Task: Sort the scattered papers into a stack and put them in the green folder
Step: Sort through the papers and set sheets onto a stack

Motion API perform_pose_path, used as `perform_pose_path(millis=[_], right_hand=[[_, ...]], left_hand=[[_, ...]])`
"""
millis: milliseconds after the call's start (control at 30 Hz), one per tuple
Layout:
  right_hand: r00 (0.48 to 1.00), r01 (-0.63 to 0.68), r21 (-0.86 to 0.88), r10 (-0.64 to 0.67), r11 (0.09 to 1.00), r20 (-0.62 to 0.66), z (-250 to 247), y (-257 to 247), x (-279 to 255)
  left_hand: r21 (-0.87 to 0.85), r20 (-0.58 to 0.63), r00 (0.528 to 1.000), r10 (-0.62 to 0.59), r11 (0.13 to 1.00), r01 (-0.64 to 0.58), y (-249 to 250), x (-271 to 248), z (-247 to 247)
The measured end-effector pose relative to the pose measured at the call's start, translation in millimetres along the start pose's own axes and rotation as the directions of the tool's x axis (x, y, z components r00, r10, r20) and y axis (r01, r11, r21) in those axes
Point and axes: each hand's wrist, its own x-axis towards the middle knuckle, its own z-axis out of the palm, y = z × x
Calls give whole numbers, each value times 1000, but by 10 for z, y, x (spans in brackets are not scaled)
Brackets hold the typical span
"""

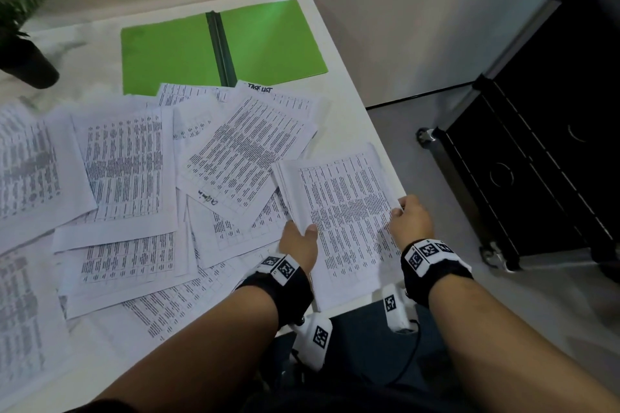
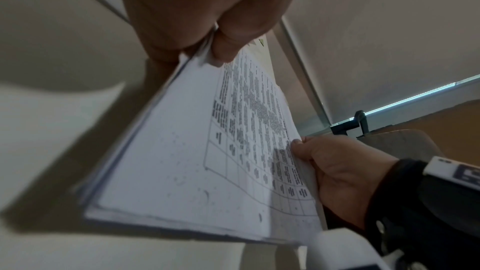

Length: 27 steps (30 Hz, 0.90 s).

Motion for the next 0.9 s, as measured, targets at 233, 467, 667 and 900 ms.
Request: perform_pose_path(millis=[233, 467, 667, 900], right_hand=[[999, 47, -42, -46, 998, 20, -51, 34, 0], [995, 101, -121, -97, 987, 38, -88, -7, 17], [987, 143, -222, -157, 964, -45, -62, -88, -43], [861, 498, -42, -488, 866, 147, 297, -940, -447]], left_hand=[[202, -29, 995, 93, 976, -86, 147, -105, -55], [361, 27, 997, 71, 930, -76, 271, -162, -51], [291, 14, 997, 70, 954, -71, 311, -223, -85], [127, -75, 988, 132, 984, -122, 343, -353, -906]])
